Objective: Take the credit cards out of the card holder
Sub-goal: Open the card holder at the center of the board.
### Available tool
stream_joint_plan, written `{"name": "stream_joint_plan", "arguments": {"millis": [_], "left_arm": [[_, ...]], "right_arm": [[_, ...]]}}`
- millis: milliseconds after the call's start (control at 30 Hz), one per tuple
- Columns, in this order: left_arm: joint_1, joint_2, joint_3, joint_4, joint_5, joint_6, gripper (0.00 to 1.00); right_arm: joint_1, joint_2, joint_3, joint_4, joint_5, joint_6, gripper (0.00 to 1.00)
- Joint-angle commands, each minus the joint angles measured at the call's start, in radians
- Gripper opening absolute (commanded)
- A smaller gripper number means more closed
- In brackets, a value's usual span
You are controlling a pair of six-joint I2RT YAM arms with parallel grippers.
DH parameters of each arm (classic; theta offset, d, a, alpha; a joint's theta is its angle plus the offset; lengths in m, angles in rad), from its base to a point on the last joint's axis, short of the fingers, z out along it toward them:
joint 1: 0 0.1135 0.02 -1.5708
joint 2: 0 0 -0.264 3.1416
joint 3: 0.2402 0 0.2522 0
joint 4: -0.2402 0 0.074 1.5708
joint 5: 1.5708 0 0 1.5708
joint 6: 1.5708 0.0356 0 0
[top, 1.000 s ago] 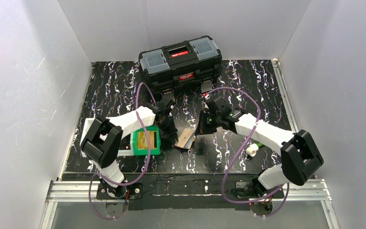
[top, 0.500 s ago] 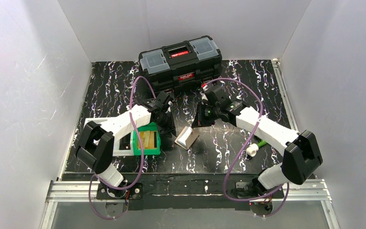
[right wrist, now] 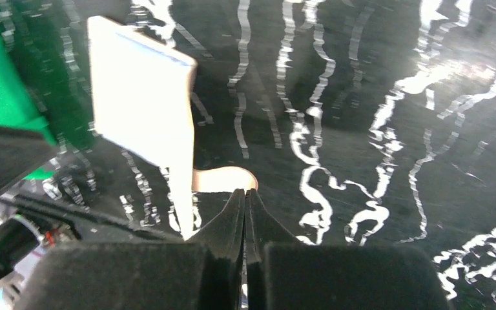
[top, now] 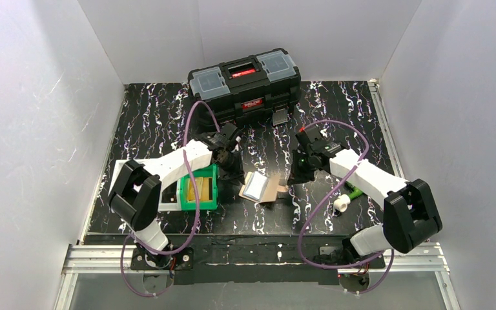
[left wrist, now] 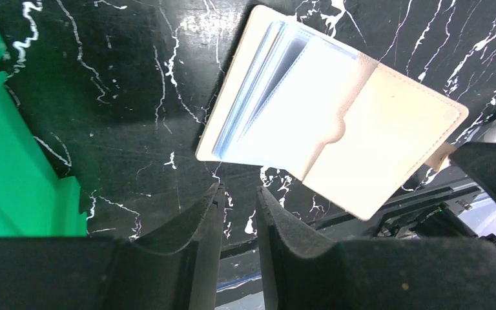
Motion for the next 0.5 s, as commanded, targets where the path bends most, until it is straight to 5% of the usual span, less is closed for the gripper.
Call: {"name": "stream_joint_plan", "arguments": {"millis": [0, 467], "left_arm": [[-0.03, 0.041, 0.048, -0.024, -0.028, -0.008, 0.23], [-0.064, 0.135, 0.091, -0.032, -0.056, -0.021, 0.19]], "right_arm": [[-0.04, -0.003, -0.037, -0.064, 0.078, 0.009, 0.01], [-0.107, 0.275, 0.09, -0.023, 0.19, -0.02, 0.01]]}}
